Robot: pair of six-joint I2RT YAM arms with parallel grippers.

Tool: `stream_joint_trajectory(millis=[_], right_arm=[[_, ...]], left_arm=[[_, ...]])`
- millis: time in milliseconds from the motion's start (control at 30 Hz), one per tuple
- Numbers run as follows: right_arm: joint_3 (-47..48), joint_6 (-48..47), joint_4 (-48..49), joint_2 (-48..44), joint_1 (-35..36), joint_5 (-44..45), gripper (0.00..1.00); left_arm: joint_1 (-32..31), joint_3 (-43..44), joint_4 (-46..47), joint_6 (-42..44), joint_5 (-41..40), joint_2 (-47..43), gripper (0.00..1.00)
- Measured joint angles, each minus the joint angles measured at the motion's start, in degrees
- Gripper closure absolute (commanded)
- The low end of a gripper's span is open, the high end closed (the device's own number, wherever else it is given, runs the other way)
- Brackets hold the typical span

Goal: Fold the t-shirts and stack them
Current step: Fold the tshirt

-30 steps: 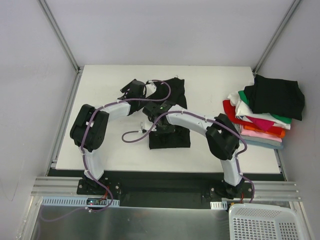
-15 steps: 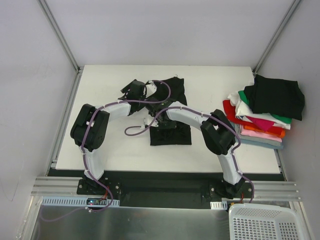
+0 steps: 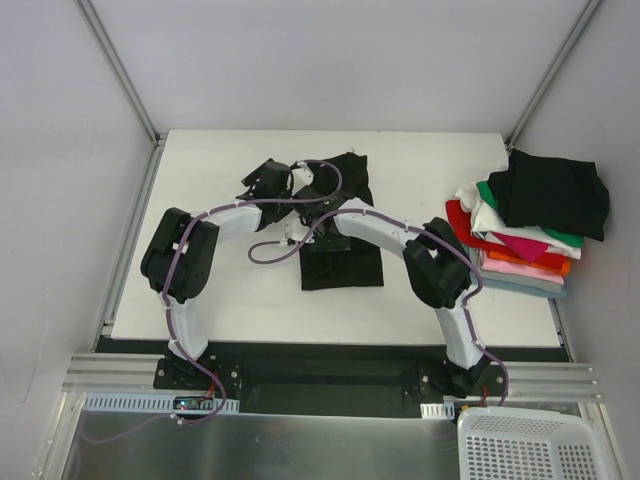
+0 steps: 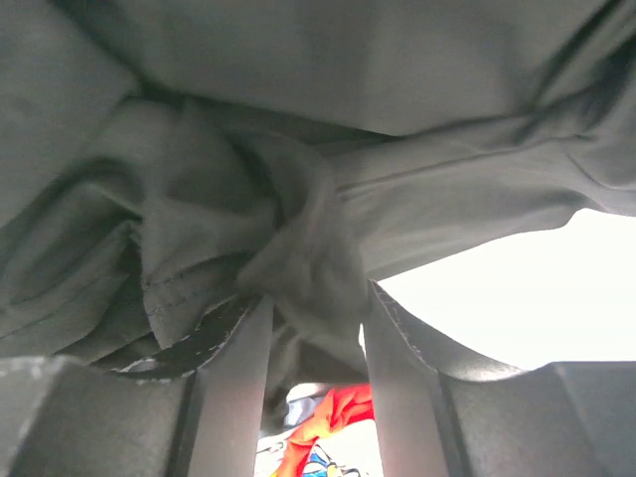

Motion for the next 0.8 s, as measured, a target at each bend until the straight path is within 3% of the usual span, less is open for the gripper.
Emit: stream_joint_trajectory(millis=[800], right_arm=[[3.5,-0.52,4.87,0.94,-2.6,10.23,0.55]], left_arm=[[-0.02,0.52,1.11,-0.11,-0.31,0.15,0.01]])
